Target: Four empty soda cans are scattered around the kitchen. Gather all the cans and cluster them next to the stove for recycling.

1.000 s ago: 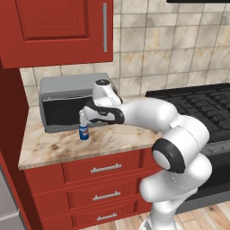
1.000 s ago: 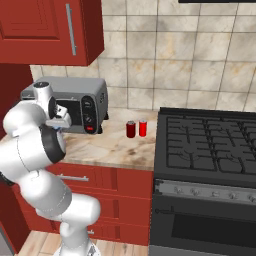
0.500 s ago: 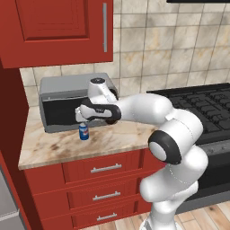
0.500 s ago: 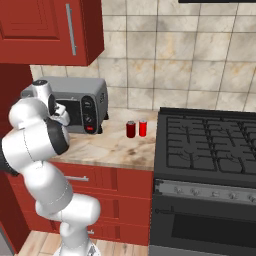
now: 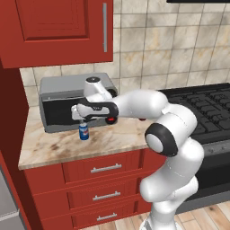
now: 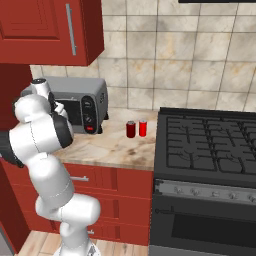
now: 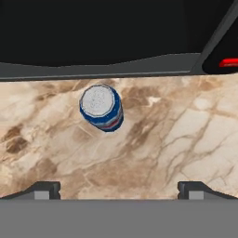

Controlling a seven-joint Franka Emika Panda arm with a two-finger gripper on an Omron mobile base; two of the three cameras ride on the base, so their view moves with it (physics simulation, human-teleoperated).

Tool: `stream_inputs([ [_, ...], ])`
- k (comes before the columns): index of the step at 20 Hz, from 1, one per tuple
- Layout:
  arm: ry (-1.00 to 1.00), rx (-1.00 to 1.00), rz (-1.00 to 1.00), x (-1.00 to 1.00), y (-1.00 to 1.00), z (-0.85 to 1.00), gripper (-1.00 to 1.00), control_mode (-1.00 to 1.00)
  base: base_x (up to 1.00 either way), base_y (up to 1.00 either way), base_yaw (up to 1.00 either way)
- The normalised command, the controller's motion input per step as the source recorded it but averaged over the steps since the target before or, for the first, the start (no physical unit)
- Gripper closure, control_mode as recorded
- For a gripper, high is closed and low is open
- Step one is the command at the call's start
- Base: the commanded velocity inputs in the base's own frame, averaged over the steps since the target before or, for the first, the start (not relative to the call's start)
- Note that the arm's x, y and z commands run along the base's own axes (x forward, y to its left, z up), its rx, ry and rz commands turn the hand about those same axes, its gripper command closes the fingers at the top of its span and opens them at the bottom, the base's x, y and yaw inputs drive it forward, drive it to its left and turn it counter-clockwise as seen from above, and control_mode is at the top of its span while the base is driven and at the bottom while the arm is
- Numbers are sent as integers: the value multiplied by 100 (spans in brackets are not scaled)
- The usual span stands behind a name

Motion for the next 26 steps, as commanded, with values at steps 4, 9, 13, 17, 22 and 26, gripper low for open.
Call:
stream_inputs([
  [4, 0, 0, -2, 18, 13, -10, -100, -100, 0, 0, 0],
  [9, 0, 0, -2, 14, 9, -19, -100, -100, 0, 0, 0],
  [13, 0, 0, -1, 15, 3, -19, -100, -100, 0, 0, 0],
  [17, 0, 0, 0, 20, 4, -12, -100, -100, 0, 0, 0],
  [22, 0, 0, 0, 23, 6, -1, -100, -100, 0, 0, 0],
  [26, 0, 0, 0, 16, 12, 0, -100, -100, 0, 0, 0],
])
